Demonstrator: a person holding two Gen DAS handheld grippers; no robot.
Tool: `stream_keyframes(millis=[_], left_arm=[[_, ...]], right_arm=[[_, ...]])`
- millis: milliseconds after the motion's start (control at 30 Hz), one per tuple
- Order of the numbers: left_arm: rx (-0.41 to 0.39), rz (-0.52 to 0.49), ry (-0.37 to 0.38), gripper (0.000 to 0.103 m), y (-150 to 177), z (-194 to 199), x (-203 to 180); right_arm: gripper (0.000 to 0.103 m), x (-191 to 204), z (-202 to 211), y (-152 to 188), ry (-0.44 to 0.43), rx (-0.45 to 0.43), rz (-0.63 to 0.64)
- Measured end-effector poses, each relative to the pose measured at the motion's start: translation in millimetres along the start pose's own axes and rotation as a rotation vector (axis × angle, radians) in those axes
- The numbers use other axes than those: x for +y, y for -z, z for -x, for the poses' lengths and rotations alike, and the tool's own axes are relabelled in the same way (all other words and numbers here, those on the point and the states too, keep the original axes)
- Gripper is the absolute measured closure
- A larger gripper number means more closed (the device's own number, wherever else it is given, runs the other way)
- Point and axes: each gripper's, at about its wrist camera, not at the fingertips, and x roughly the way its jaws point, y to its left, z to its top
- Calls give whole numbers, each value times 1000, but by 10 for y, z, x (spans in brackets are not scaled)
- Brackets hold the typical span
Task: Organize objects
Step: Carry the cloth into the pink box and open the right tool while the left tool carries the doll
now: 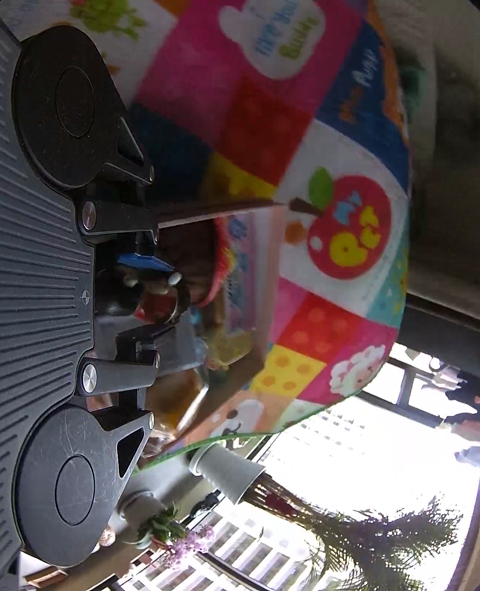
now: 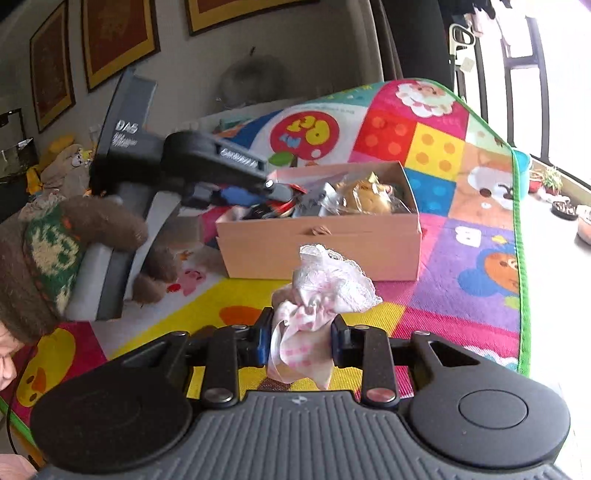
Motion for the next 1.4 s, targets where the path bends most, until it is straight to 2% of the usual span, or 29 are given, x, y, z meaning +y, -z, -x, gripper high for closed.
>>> stream_keyframes(millis=[67,133,267,367,433,600,667,700,733,833,900,967,1000,1067,1233,1333,1400], left_arm=[[-23,-22,3,69,20,76,9],[-91,-14,11,69,1,230,27],[-226,103,52,69,63,533,232],[-281,179,62,69,174,641,409],[-286,213,68,69,243,647,521],[-264,294,139,69,341,619,780],[-266,309,153,69,377,648,845],[-259,313,148,69,388,653,869],[-244,312,137,69,404,667,886],[-223,310,110,69,467,722,940],[-207,344,108,69,473,729,999],[-197,374,120,69,471,744,1040],[-195,383,134,69,477,758,1053],[-192,391,155,69,480,773,1055],[-197,387,178,69,483,793,1022],[-197,384,178,69,487,779,1014],[-192,386,173,69,492,761,1020]], right_arm=[[74,-16,-28,3,-4,10,-9],[74,-17,-44,-14,-4,16,-9],[74,-79,-30,-238,-9,10,-14],[74,-172,-67,-641,-13,-9,-18],[74,-222,-156,-982,-20,-13,-27],[74,-278,-827,-1797,4,68,-83],[65,-241,-1184,-1979,34,131,-90],[45,-208,-1374,-2026,63,177,-83],[33,-180,-1518,-2017,101,217,-73],[34,-105,-1721,-1985,193,299,-15],[34,-55,-1673,-2073,235,279,19],[42,-4,-1620,-2214,226,262,26],[55,18,-1612,-2270,213,268,20],[63,31,-1703,-2339,194,321,-21],[69,-128,-2174,-2166,183,487,-178],[71,-241,-2392,-2049,164,500,-289],[71,-287,-2489,-2049,158,514,-315]])
